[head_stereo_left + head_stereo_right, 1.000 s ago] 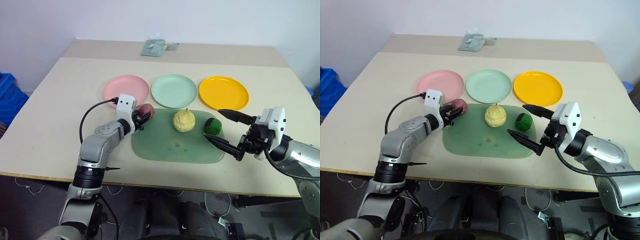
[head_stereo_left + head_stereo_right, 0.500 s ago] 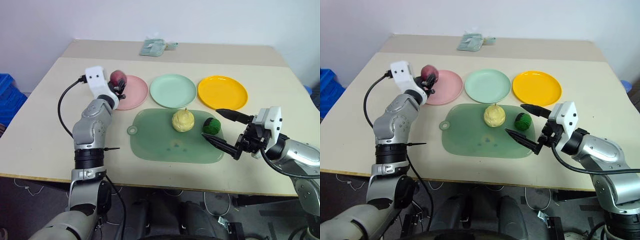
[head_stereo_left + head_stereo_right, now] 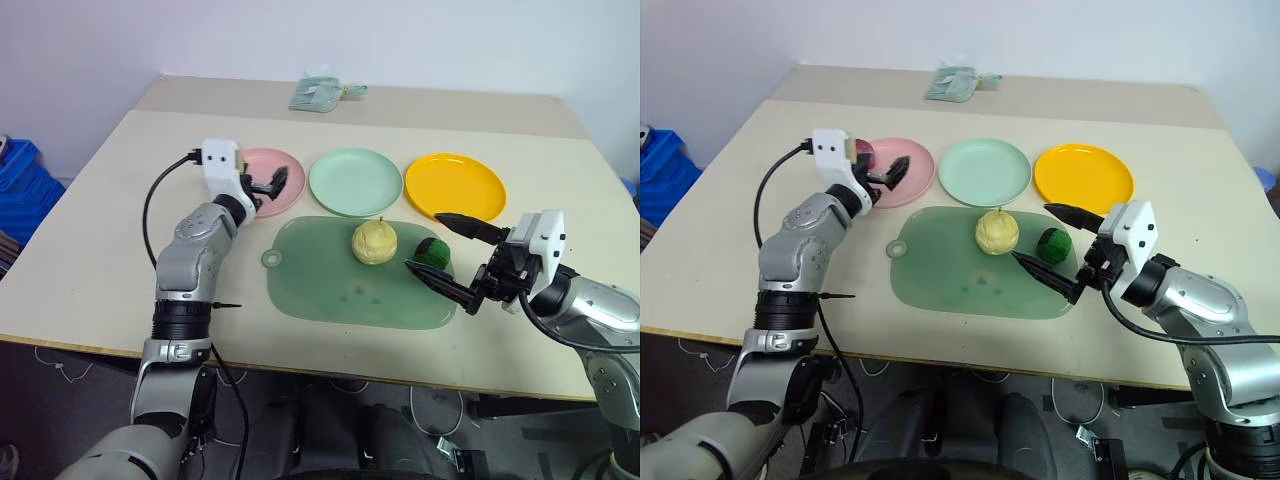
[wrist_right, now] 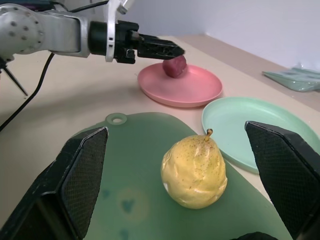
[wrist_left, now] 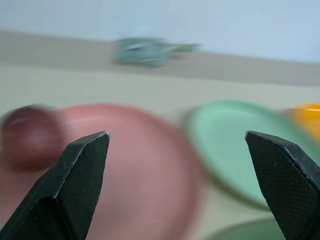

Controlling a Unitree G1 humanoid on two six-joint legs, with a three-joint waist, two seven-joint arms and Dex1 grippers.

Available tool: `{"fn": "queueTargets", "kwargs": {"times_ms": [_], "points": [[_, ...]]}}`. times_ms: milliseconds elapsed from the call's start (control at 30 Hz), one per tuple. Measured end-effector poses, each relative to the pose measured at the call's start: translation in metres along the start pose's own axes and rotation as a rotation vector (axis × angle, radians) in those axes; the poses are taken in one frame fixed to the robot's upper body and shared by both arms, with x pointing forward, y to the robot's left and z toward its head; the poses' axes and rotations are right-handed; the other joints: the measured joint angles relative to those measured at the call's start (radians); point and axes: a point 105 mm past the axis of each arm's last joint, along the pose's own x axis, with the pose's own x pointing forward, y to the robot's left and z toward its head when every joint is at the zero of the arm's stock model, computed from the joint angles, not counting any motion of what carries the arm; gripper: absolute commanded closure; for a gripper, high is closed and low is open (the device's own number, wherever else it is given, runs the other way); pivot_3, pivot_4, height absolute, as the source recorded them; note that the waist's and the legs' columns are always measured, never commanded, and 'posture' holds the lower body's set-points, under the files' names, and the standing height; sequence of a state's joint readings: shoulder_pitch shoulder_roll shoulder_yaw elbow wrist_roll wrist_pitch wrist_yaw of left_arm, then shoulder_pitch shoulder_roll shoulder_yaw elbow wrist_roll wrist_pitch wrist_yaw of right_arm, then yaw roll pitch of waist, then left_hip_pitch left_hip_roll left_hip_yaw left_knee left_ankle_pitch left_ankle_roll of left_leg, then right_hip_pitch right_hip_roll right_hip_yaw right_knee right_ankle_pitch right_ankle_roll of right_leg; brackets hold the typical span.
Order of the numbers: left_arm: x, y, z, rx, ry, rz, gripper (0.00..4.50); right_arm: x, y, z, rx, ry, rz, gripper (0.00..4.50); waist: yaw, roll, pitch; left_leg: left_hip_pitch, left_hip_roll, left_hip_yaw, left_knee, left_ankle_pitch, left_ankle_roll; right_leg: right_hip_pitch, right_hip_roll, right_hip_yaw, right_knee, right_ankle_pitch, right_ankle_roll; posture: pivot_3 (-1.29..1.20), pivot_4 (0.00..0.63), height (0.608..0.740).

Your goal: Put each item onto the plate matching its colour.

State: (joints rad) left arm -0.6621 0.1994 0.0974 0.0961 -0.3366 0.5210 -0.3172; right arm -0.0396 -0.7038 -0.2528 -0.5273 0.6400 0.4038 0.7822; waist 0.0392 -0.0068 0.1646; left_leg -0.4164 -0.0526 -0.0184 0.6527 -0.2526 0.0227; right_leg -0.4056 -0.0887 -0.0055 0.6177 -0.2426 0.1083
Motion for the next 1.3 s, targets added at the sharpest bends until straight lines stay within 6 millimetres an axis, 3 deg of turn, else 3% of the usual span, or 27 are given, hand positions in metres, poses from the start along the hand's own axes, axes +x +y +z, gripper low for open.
{"fn": "queueTargets", "kwargs": {"times_ms": [167, 300, 533, 733, 1033, 1167, 1300], "points": [[-0.008, -0.035, -0.008, -0.014, 0.032, -0.229, 0.07, 0.004, 0.001, 0.001, 0.005, -0.01, 0.002, 0.0, -0.005, 0.0, 0.0, 0.0, 0.0, 0.0, 0.0, 0.0, 0.0, -0.001, 0.0, 0.0, 0.0, 0.0, 0.0, 0.0, 0.15, 0.74], [-0.036, -0.052, -0.015, 0.047, 0.081, -0.453, 0.07, 0.021, 0.006, 0.004, -0.013, -0.024, 0.037, 0.0, -0.013, 0.001, 0.0, 0.0, 0.0, 0.0, -0.001, 0.0, -0.001, -0.002, 0.0, 0.001, 0.001, -0.002, -0.004, 0.0, 0.15, 0.74], [-0.107, -0.038, -0.023, 0.227, 0.199, -0.747, 0.07, 0.063, 0.004, -0.019, 0.064, 0.044, 0.033, 0.0, -0.034, 0.001, 0.0, 0.0, 0.0, 0.0, -0.003, 0.001, -0.001, -0.003, 0.0, 0.002, 0.0, -0.003, -0.009, 0.0, 0.15, 0.74], [-0.145, -0.026, -0.017, 0.284, 0.198, -0.824, 0.07, 0.089, -0.006, -0.044, 0.113, 0.114, -0.003, 0.0, -0.029, 0.002, 0.0, 0.0, 0.0, 0.0, -0.004, 0.0, -0.001, -0.004, -0.001, 0.002, -0.002, -0.004, -0.009, 0.0, 0.15, 0.74], [-0.16, -0.038, -0.023, 0.299, 0.191, -0.84, 0.07, 0.104, -0.013, -0.067, 0.147, 0.201, -0.007, 0.0, -0.035, 0.002, 0.0, 0.0, 0.0, 0.0, -0.005, 0.0, -0.001, -0.004, -0.001, 0.001, -0.001, -0.003, -0.009, 0.0, 0.15, 0.74], [-0.162, -0.038, -0.023, 0.299, 0.189, -0.813, 0.0, 0.106, -0.011, -0.076, 0.154, 0.228, 0.009, 1.2, -0.037, 0.003, 0.001, 0.0, 0.0, 0.0, -0.005, 0.0, -0.001, -0.004, -0.001, 0.001, 0.0, -0.003, -0.009, 0.0, 0.15, 0.74], [-0.163, -0.035, -0.022, 0.301, 0.184, -0.79, 0.0, 0.107, -0.014, -0.076, 0.149, 0.231, 0.016, 1.29, -0.038, 0.003, 0.001, 0.0, 0.0, 0.0, -0.005, 0.001, -0.001, -0.004, 0.0, 0.001, 0.0, -0.003, -0.009, 0.0, 0.15, 0.74]]}}
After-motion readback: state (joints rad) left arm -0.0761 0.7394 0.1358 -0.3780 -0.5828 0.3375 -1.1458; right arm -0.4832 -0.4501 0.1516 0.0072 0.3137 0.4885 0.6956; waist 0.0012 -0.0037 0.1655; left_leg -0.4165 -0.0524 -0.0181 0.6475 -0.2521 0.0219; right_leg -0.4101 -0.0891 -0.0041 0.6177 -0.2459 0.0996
